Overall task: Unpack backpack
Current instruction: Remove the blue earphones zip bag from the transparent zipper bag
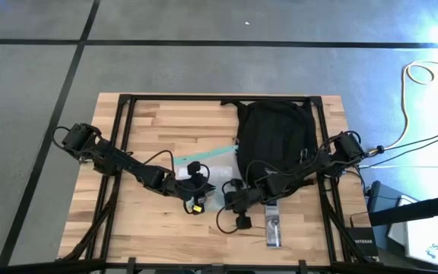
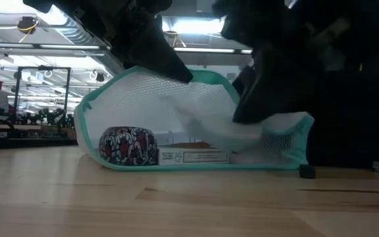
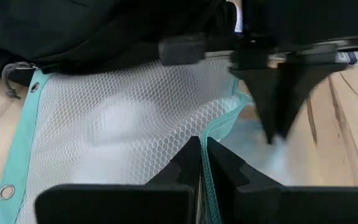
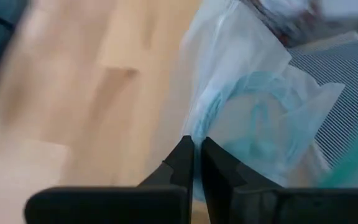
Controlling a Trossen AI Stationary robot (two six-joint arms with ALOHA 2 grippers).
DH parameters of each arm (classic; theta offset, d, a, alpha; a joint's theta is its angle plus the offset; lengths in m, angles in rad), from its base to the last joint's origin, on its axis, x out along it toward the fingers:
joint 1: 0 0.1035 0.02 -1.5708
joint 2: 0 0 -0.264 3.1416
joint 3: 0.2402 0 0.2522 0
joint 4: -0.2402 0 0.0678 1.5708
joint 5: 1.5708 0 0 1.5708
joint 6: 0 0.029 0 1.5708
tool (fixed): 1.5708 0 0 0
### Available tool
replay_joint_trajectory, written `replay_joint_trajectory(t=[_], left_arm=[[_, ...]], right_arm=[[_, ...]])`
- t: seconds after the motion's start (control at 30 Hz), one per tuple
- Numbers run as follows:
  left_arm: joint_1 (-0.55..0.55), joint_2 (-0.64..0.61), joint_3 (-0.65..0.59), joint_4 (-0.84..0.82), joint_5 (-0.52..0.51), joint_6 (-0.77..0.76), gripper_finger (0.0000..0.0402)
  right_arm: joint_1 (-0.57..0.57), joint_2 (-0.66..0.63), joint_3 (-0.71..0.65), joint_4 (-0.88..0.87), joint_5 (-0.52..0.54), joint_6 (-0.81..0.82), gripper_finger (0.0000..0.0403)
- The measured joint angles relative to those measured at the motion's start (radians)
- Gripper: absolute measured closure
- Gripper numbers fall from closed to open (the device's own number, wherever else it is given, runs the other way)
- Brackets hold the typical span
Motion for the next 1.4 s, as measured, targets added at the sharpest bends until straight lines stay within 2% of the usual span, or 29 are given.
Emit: replay_joint_trajectory(t=[0.17,0.3,0.53,0.7,0.93,1.17,1.27,1.4], left_arm=[[0.000,0.000,0.000,0.000,-0.001,0.009,0.0402],[0.000,-0.001,0.000,-0.009,-0.001,0.008,0.0402],[0.000,-0.001,0.000,-0.029,-0.002,0.002,0.0402],[0.000,-0.001,0.000,-0.029,-0.002,-0.005,0.0402],[0.000,-0.001,0.000,-0.028,-0.002,-0.007,0.0402],[0.000,-0.001,0.000,-0.028,-0.003,-0.002,0.0402],[0.000,-0.001,0.000,-0.028,-0.003,-0.003,0.0402],[0.000,-0.001,0.000,-0.028,-0.003,-0.003,0.0402]], right_arm=[[0.015,-0.006,0.002,0.117,-0.129,0.025,0.0401],[0.076,-0.008,0.002,0.128,-0.193,0.109,0.0402],[0.231,-0.013,0.002,0.063,-0.183,0.327,0.0402],[0.338,-0.064,0.002,-0.176,0.007,0.593,0.0402],[0.470,-0.198,0.003,-0.415,0.313,0.802,0.0402],[0.582,-0.229,-0.002,-0.679,0.396,1.074,0.0402],[0.603,-0.228,-0.025,-0.690,0.400,1.163,0.0396],[0.607,-0.228,-0.042,-0.709,0.462,1.305,0.0378]])
